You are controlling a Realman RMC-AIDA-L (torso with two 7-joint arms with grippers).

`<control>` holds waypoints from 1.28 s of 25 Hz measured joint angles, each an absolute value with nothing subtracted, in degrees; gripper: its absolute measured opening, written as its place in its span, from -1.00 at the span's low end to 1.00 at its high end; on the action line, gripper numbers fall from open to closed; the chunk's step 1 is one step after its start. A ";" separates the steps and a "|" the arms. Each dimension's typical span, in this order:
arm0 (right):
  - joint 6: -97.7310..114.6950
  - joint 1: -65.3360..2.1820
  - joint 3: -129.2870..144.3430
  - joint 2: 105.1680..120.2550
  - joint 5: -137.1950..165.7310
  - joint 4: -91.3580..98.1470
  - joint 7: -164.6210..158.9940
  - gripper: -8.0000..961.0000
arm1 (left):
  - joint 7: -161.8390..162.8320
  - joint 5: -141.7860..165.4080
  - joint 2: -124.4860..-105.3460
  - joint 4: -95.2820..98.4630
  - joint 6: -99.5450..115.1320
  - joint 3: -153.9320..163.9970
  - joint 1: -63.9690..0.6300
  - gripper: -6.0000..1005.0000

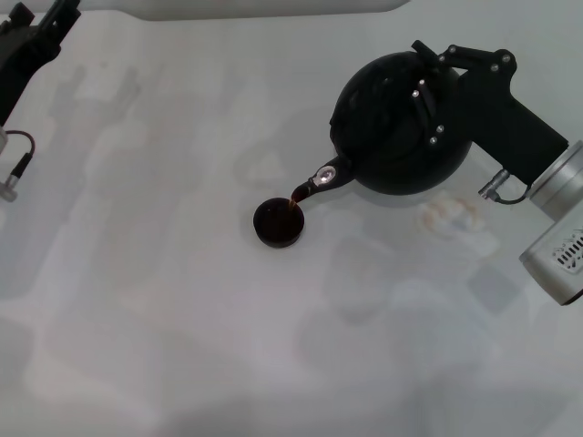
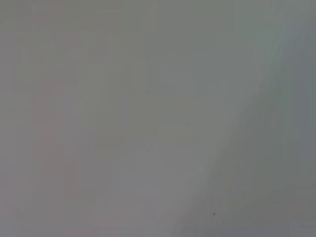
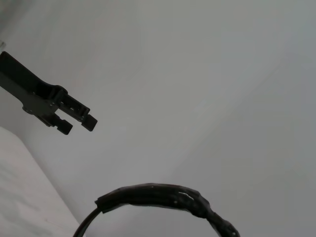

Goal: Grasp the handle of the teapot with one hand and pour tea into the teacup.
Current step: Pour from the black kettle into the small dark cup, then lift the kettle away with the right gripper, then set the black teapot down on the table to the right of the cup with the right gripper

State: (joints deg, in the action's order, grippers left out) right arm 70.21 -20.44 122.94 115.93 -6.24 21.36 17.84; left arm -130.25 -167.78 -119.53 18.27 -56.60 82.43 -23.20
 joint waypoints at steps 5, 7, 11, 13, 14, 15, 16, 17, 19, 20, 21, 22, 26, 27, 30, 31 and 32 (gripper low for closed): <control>70.25 -20.41 123.19 115.93 -6.24 21.36 17.59 -0.75 | -130.26 -167.78 -119.53 18.26 -56.60 82.44 -23.19 0.75; 70.26 -20.40 123.32 115.93 -6.24 21.36 16.23 -0.75 | -130.25 -167.78 -119.53 18.23 -56.60 82.44 -23.17 0.75; 69.90 -20.45 123.37 115.92 -6.24 21.36 9.48 -0.75 | -130.26 -167.78 -119.53 18.13 -56.57 82.44 -23.22 0.75; 69.87 -20.53 123.17 115.91 -6.24 21.34 4.88 -0.75 | -130.26 -167.78 -119.53 17.99 -56.55 82.44 -23.25 0.75; 69.97 -20.57 123.10 115.89 -6.24 21.34 2.40 -0.75 | -130.25 -167.78 -119.53 17.85 -56.55 82.44 -23.27 0.75; 70.19 -20.61 123.04 115.87 -6.24 21.34 -0.05 -0.75 | -130.25 -167.78 -119.53 17.72 -56.54 82.44 -23.29 0.75; 70.37 -20.68 122.98 115.84 -6.25 21.35 -2.03 -0.75 | -130.25 -167.78 -119.53 17.64 -56.53 82.44 -23.31 0.75; 70.72 -20.75 122.91 115.84 -6.57 21.35 -4.86 -0.75 | -130.25 -167.78 -119.53 17.60 -56.53 82.44 -23.33 0.75; 71.54 -20.77 122.83 115.79 -7.83 21.30 -9.84 -0.75 | -130.25 -167.78 -119.53 17.56 -56.52 82.44 -23.33 0.75; 72.07 -20.76 122.83 115.77 -8.80 21.05 -12.17 -0.75 | -130.25 -167.78 -119.53 17.52 -56.51 82.45 -23.33 0.75; 72.68 -20.69 122.79 115.69 -10.07 20.68 -14.61 -0.75 | -130.26 -167.78 -119.53 17.44 -56.51 82.44 -23.33 0.75; 73.39 -20.60 122.79 115.67 -11.22 20.09 -16.57 -0.75 | -130.25 -167.78 -119.53 17.35 -56.51 82.45 -23.33 0.75; 77.24 -20.15 122.71 115.57 -14.50 14.91 -21.83 -0.75 | -130.25 -167.78 -119.53 16.89 -56.51 82.44 -23.43 0.74; 77.91 -19.93 122.69 115.54 -14.82 13.94 -22.67 -0.75 | -130.25 -167.78 -119.53 16.85 -56.51 82.46 -23.45 0.74; 79.04 -18.61 122.69 115.48 -15.10 11.86 -25.00 -0.75 | -130.25 -167.78 -119.50 16.81 -56.55 82.62 -23.51 0.75; 79.15 -18.05 122.74 115.49 -15.09 11.56 -25.40 -0.75 | -130.25 -167.78 -119.47 16.81 -56.65 82.69 -23.53 0.75; 79.28 -17.38 122.89 115.49 -15.06 11.41 -25.64 -0.75 | -130.25 -167.76 -119.46 16.79 -56.82 82.77 -23.56 0.75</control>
